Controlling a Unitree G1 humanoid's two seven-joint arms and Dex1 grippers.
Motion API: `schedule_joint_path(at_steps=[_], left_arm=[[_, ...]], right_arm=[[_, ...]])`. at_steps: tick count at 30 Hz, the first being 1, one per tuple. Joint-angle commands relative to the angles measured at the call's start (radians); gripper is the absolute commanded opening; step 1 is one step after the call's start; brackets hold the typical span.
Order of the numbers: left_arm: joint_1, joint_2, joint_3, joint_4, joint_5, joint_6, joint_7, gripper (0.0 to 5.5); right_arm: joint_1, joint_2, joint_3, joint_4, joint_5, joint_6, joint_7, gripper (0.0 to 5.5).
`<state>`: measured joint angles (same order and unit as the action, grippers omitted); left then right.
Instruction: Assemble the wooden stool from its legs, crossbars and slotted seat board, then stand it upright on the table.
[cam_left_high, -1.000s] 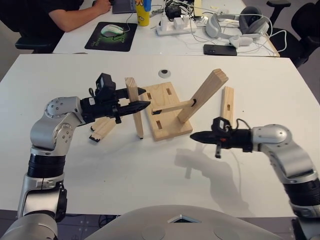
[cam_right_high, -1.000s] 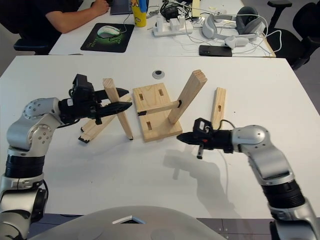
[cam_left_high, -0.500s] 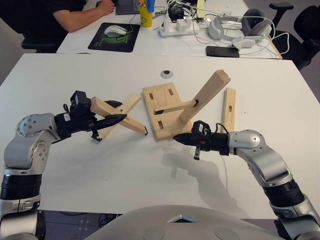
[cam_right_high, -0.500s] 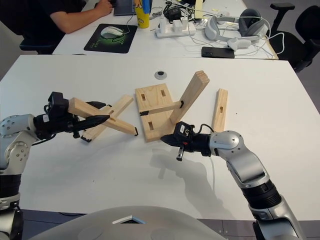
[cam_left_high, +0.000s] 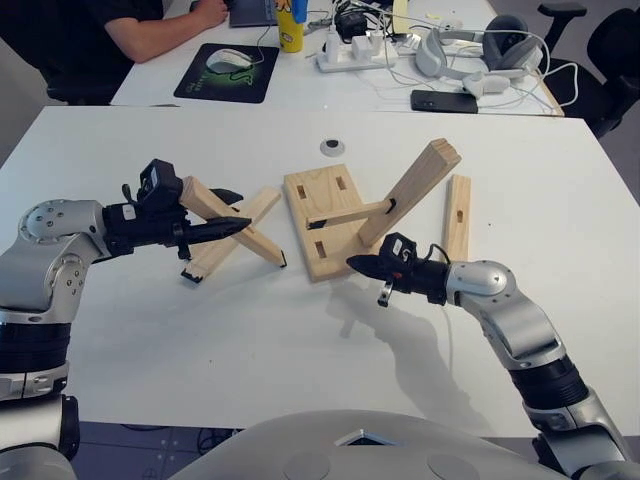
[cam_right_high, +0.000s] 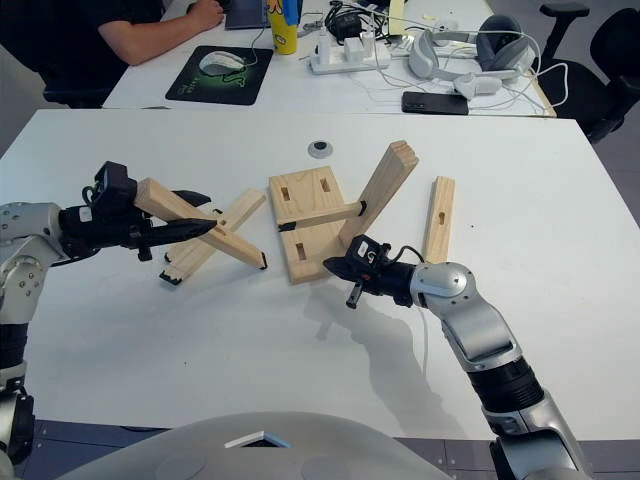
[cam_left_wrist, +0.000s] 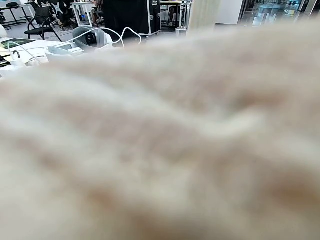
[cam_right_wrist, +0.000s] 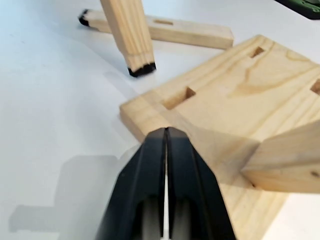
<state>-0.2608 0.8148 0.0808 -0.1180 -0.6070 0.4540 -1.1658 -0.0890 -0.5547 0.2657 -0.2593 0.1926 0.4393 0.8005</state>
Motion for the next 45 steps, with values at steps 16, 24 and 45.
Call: schedule_joint_path(at_steps=[16, 24, 45], left_arm=[[-0.076, -0.064, -0.002, -0.086, -0.06, 0.089, 0.072, 2.01], [-0.057, -0.081, -0.007, -0.08, -0.044, 0.09, 0.075, 2.01], [-0.083, -0.111, -0.09, -0.004, 0.039, 0.01, 0.049, 2.01]], right_arm=[[-0.035, 0.026, 0.08, 0.112, -0.121, -0.037, -0.026, 0.0], [-0.033, 0.034, 0.104, 0.115, -0.131, -0.02, -0.03, 0.0], [-0.028, 0.019, 0.148, 0.109, -0.139, 0.018, -0.019, 0.0]])
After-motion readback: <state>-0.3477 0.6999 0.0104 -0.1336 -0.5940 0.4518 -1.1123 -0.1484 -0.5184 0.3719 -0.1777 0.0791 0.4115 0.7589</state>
